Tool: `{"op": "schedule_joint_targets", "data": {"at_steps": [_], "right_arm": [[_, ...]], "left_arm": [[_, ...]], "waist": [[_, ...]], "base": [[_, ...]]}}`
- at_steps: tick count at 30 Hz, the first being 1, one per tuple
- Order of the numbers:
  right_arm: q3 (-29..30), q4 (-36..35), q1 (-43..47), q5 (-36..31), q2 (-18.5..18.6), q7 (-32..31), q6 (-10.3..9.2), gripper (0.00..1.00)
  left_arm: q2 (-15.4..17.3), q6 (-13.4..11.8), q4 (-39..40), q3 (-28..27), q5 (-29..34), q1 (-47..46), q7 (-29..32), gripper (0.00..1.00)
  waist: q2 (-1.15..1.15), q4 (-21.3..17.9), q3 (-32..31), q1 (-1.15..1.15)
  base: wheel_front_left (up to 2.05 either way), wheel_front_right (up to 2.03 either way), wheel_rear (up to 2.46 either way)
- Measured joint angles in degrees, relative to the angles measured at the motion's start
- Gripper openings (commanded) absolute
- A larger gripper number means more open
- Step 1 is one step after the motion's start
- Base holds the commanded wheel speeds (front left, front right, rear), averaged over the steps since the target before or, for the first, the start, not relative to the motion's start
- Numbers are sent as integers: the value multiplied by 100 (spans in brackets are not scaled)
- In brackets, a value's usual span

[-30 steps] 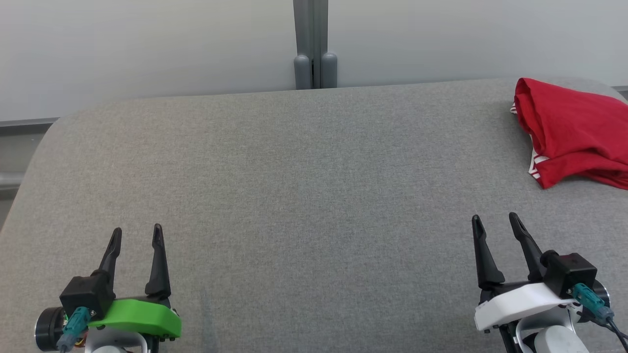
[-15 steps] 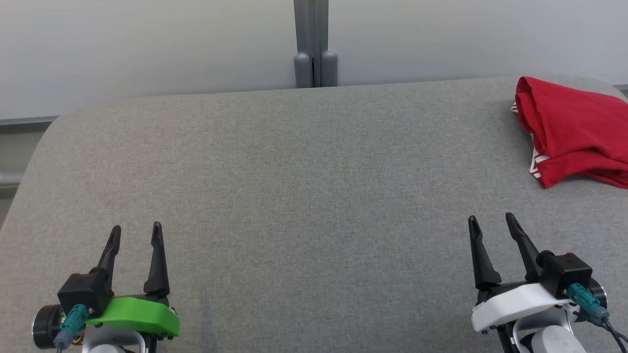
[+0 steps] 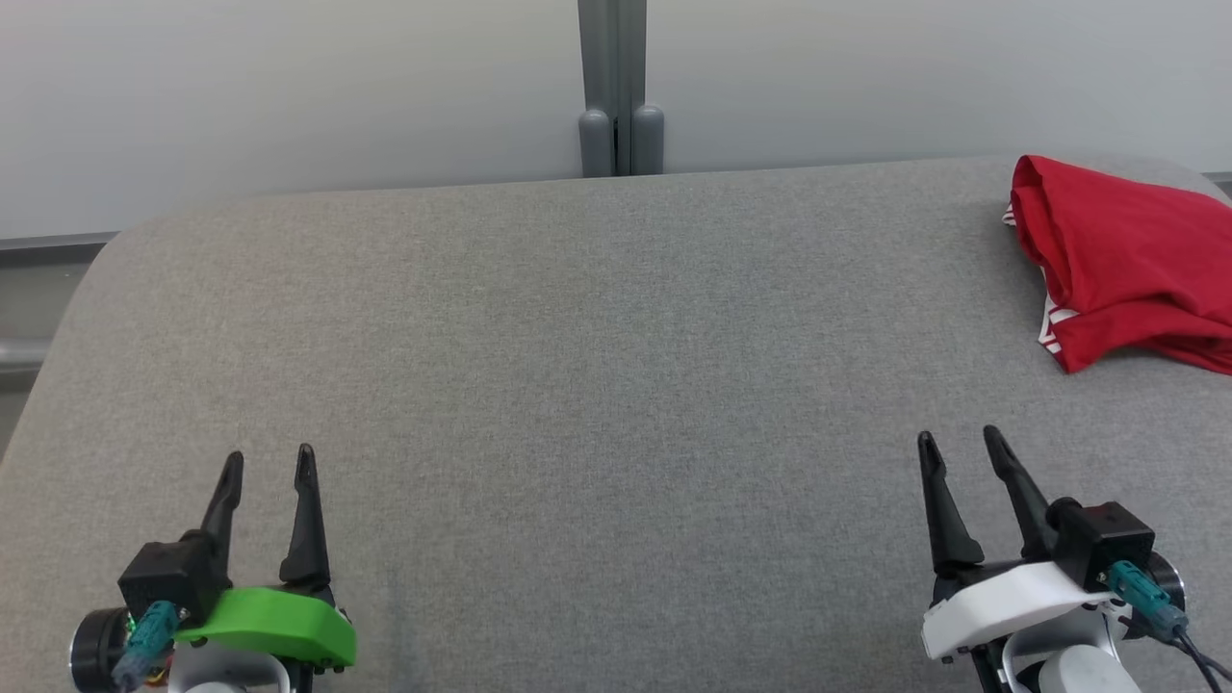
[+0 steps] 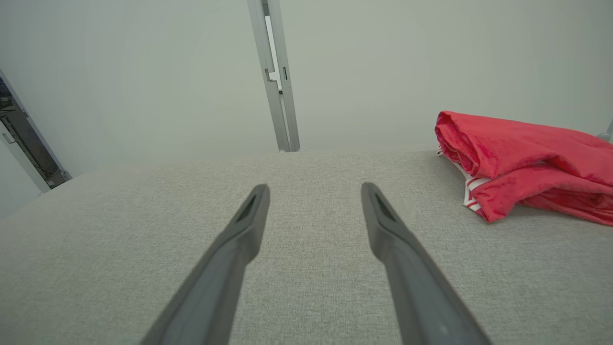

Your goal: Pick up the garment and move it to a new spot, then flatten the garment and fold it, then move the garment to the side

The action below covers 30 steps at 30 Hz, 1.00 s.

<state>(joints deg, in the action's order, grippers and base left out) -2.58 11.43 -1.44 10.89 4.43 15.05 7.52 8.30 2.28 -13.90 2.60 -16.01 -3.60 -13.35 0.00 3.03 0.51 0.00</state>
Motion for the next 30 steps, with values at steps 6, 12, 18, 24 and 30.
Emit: {"op": "schedule_joint_targets", "data": {"at_steps": [6, 12, 18, 24, 30], "right_arm": [[-8, 244, 134, 127, -45, -55, 0, 0], [55, 247, 126, 787, -48, -229, 0, 0], [132, 248, 110, 1408, -55, -387, 0, 0], [194, 249, 75, 1981, -62, -541, 0, 0], [255, 249, 38, 2528, -69, -681, -1, 0]], "left_arm": [[-111, 8, -272, 5, -145, 124, 79, 0], [-147, 27, -277, -71, -720, 122, 248, 0], [-181, 75, -259, -125, -1316, 120, 387, 0], [-207, 86, -230, -194, -1847, 116, 521, 0], [-230, 133, -209, -254, -2373, 108, 641, 0]], "waist": [[0, -5, -1, 0], [0, -20, -3, 0], [0, -34, -4, 0], [0, -49, -6, 0], [0, -63, -7, 0]], "base": [[0, 0, 0], [0, 0, 0], [0, 0, 0], [0, 0, 0], [0, 0, 0]]}}
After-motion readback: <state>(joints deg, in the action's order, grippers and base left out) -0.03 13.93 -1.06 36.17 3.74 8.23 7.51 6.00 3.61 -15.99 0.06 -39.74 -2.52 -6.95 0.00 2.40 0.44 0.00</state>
